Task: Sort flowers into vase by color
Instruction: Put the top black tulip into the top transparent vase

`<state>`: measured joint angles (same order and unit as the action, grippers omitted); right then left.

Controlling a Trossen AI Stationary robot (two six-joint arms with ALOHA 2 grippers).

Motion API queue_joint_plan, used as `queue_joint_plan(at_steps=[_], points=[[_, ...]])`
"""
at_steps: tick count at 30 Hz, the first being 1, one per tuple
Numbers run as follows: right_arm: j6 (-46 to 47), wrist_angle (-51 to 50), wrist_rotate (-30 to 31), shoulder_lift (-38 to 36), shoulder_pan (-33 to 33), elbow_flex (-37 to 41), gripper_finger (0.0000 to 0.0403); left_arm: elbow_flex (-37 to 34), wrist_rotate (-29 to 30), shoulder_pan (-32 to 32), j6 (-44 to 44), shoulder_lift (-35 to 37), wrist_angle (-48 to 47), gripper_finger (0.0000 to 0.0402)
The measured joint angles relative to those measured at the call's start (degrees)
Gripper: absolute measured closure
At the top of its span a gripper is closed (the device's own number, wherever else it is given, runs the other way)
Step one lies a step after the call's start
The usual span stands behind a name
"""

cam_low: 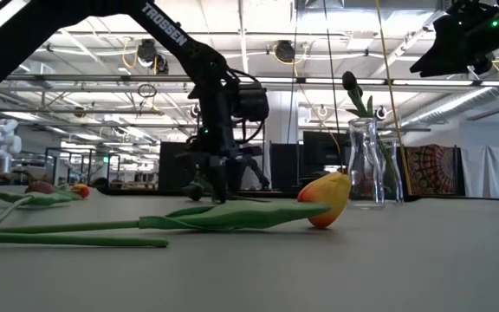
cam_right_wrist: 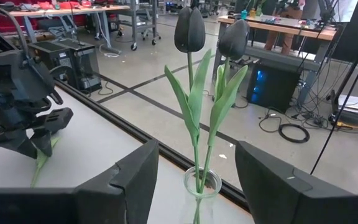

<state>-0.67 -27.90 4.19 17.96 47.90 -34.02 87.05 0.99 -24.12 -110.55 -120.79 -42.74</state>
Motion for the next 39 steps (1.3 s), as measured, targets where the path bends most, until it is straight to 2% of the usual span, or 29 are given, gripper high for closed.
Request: queue_joint_plan(at_steps=[29,33,39], points=[[0.0,0.0,0.0,0.0,0.0,0.0,0.0197,0.0,0.7,-0.3,1.9,0.0,-3.8,0.027],[0.0,0.0,0.0,0.0,0.0,0.0,0.0197,0.0,0.8,-0.2,2.0,0.0,-3.9,0.0288],[0.0,0.0,0.0,0.0,0.0,0.0,0.0197,0.0,0.8,0.0,2.0,0.0,-4.0,0.0345]])
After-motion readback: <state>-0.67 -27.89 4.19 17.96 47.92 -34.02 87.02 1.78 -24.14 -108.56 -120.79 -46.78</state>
